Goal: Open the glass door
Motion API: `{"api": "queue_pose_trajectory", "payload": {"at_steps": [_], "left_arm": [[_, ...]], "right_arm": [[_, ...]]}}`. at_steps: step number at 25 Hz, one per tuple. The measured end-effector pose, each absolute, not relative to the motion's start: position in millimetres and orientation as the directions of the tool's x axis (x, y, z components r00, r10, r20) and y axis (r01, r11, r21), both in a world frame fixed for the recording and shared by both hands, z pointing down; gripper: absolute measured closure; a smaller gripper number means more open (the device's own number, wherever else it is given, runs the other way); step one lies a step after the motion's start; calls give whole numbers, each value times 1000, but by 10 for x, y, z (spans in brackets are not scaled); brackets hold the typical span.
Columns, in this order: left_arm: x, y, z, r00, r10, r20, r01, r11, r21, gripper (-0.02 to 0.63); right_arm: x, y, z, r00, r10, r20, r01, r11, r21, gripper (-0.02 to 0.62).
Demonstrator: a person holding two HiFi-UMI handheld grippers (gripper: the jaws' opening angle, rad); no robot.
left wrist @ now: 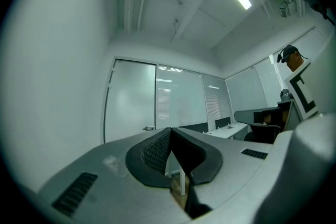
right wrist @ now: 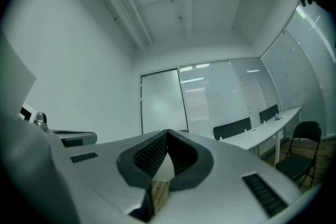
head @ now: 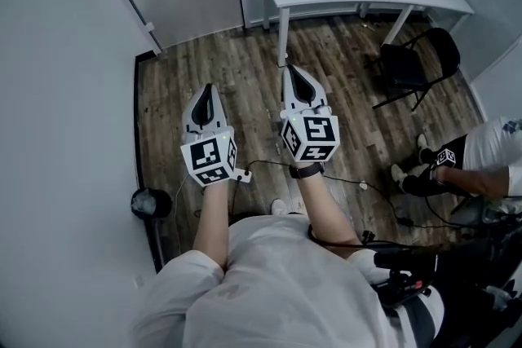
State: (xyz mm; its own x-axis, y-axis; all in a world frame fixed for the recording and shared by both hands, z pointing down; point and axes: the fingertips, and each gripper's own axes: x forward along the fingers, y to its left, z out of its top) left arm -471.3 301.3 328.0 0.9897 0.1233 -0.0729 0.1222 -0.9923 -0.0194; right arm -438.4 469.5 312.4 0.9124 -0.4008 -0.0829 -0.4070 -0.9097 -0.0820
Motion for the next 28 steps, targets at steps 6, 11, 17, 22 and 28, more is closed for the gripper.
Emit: {"api": "queue_pose_trajectory", "payload": {"at_steps": [6, 11, 17, 22, 28], "left_arm": [[-4351, 3135, 3301, 990, 115, -76, 110, -992, -63, 604], [-3955, 3128, 3326, 991, 99, -87, 93, -993, -73, 604], [-2975, 2920, 3596, 995, 92, -31, 91, -995, -30, 604], [-1788, 2605, 3625, 992, 118, -52, 119, -993, 18, 604], [-553, 1736, 3443, 989, 126, -79, 130, -990, 46, 604]], "right_arm": [[-4069, 4720, 3271, 877, -474, -81, -480, -873, -87, 601], [-3722, 4499, 3352, 856, -513, -59, -516, -855, -48, 601], [-2942, 4111, 3528, 849, -528, -17, -528, -849, -19, 601], [-1811, 3592, 3496, 830, -557, -8, -556, -830, 43, 601], [-360, 2776, 3262, 819, -573, -24, -573, -819, 27, 601]]}}
